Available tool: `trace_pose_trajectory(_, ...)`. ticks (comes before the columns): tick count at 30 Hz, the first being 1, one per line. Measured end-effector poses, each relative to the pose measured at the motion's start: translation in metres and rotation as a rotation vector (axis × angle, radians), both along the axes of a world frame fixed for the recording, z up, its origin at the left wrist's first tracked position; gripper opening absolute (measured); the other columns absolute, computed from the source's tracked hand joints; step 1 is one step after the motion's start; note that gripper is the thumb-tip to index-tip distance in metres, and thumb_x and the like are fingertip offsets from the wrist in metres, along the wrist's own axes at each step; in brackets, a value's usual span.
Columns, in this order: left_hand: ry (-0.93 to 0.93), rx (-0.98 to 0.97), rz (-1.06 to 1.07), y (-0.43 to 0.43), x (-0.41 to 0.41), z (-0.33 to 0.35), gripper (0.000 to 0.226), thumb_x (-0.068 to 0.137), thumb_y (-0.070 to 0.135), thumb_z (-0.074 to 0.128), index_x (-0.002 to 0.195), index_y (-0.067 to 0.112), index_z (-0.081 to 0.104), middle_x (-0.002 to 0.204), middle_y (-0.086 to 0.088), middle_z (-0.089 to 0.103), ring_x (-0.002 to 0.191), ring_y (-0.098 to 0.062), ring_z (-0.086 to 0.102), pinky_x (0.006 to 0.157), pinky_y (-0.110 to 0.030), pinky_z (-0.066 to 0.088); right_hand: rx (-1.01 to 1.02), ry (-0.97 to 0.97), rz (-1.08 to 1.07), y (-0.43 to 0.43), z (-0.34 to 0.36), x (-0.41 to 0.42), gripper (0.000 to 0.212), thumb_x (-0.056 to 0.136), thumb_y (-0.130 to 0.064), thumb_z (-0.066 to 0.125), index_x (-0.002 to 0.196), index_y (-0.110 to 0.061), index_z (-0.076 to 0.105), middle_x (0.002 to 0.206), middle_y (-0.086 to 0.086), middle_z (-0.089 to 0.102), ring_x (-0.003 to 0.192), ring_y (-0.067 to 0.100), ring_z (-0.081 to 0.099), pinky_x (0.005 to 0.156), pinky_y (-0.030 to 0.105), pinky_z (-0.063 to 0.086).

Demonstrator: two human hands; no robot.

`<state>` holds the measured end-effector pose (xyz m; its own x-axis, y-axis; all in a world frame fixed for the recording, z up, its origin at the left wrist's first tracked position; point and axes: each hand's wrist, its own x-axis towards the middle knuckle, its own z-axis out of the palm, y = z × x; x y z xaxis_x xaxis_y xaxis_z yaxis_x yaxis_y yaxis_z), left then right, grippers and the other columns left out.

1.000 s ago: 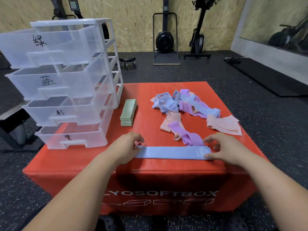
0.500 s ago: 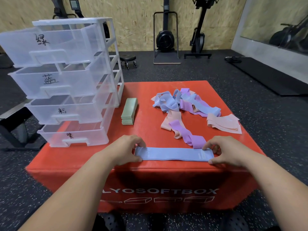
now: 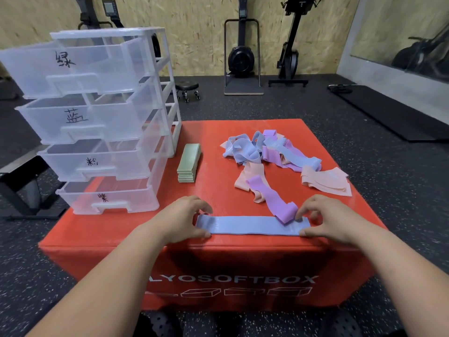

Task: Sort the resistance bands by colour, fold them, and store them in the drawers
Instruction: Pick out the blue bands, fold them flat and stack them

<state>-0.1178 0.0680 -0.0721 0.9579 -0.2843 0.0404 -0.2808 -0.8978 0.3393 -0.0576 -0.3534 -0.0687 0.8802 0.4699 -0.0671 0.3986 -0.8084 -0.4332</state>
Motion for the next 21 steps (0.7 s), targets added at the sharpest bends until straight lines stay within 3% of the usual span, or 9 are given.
trace_pose_trajectory(4,-0.038,-0.007,-0.011,-0.008,0.006,-0.001,0.057,0.079,0.062,0.081,0.129,0.039,0.066,0.124,0.018,0.061,0.117,-0.007,0.053,0.101,-0.031,0.049,-0.024,-0.057,0.045,0.009,-0.004,0.010,0.038,0.080,-0.051,0.081,0.117,-0.045,0.073,0.140,-0.021,0.052,0.126,0.005,0.052,0.112,0.031,0.040)
trace_pose_trajectory(9,-0.050,-0.034,-0.019,-0.022,0.018,0.000,0.053,0.085,0.057,0.080,0.132,0.037,0.066,0.129,0.015,0.060,0.125,-0.008,0.051,0.106,-0.031,0.046,0.033,-0.098,0.015,0.029,-0.003,0.024,0.042,0.082,-0.025,0.081,0.123,-0.031,0.072,0.121,-0.018,0.067,0.112,0.008,0.062,0.103,0.033,0.048)
trace_pose_trajectory(13,-0.075,-0.040,-0.017,-0.031,0.030,0.001,0.055,0.085,0.056,0.081,0.133,0.036,0.065,0.130,0.012,0.060,0.124,-0.010,0.052,0.107,-0.032,0.045,0.061,-0.034,-0.009,0.034,0.007,0.036,0.065,0.074,-0.034,0.088,0.133,-0.043,0.063,0.121,-0.023,0.062,0.103,-0.004,0.058,0.090,0.019,0.045)
trace_pose_trajectory(15,-0.070,-0.033,-0.023,-0.036,0.037,0.000,0.055,0.085,0.056,0.081,0.133,0.036,0.065,0.128,0.012,0.060,0.122,-0.011,0.053,0.106,-0.033,0.046,-0.021,-0.014,0.040,0.037,0.007,0.042,0.056,0.072,-0.039,0.089,0.123,-0.047,0.068,0.111,-0.025,0.062,0.093,-0.008,0.056,0.080,0.010,0.039)
trace_pose_trajectory(17,-0.057,-0.032,-0.035,-0.040,0.045,-0.002,0.054,0.084,0.057,0.080,0.132,0.037,0.065,0.126,0.013,0.060,0.121,-0.011,0.053,0.106,-0.036,0.047,-0.064,-0.027,0.013,0.041,0.006,0.048,0.033,0.074,-0.034,0.085,0.102,-0.048,0.074,0.093,-0.020,0.068,0.081,-0.001,0.058,0.068,0.010,0.039)
trace_pose_trajectory(19,-0.043,-0.034,-0.039,-0.042,0.054,-0.003,0.054,0.083,0.058,0.080,0.131,0.038,0.065,0.125,0.014,0.060,0.120,-0.012,0.054,0.104,-0.037,0.048,0.037,-0.059,-0.069,0.045,0.009,0.056,0.028,0.076,-0.024,0.081,0.085,-0.048,0.072,0.081,-0.021,0.070,0.076,0.001,0.061,0.062,0.013,0.040)
trace_pose_trajectory(21,-0.047,-0.045,-0.020,-0.044,0.063,-0.002,0.052,0.084,0.056,0.080,0.130,0.038,0.066,0.125,0.014,0.061,0.120,-0.012,0.055,0.102,-0.038,0.050,0.174,-0.173,-0.174,0.045,0.018,0.065,0.028,0.079,-0.020,0.081,0.085,-0.046,0.073,0.078,-0.021,0.071,0.074,-0.001,0.063,0.062,0.015,0.039)
